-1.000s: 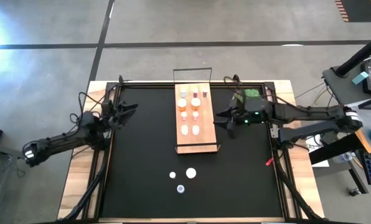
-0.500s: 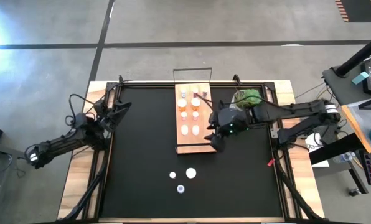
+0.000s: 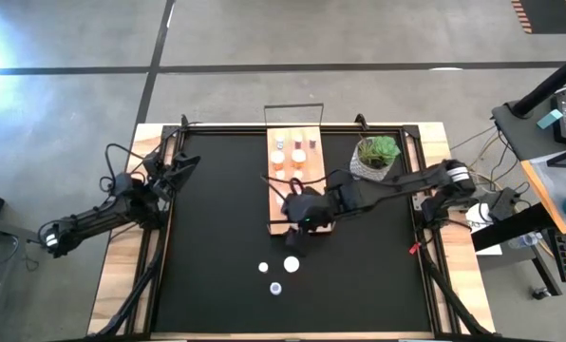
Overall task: Pick and place medicine bottles onto shelf by color
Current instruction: Put the orange pill bottle on the shelf aligned with the orange pill bottle
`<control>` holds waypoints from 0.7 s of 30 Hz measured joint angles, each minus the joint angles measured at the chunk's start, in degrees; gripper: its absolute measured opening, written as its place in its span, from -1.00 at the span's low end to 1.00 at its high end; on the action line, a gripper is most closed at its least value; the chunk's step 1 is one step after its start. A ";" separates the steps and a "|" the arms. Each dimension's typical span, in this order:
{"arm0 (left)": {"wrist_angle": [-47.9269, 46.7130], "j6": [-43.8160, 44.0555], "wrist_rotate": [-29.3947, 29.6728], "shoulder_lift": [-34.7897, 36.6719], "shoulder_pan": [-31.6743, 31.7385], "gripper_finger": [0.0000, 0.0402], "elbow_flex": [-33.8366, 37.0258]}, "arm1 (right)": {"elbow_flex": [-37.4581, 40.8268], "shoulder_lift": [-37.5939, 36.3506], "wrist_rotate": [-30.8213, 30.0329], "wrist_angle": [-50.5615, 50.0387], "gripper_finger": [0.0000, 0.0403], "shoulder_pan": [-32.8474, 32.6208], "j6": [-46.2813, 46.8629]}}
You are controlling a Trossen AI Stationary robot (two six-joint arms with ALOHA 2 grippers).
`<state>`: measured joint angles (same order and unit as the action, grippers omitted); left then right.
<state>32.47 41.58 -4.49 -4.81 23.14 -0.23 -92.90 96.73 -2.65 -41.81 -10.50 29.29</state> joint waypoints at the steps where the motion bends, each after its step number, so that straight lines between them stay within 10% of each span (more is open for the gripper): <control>1: -0.05 0.00 -0.01 -0.13 0.00 0.11 0.00 | -1.26 0.88 0.08 -1.60 0.12 -0.20 0.10; 21: -0.04 0.00 -0.02 -1.43 0.00 0.11 0.00 | -24.32 5.59 -15.41 -32.30 0.12 -2.48 9.52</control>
<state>32.42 41.58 -4.51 -6.24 23.13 -0.23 -117.22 102.32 -18.06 -74.11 -12.97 38.81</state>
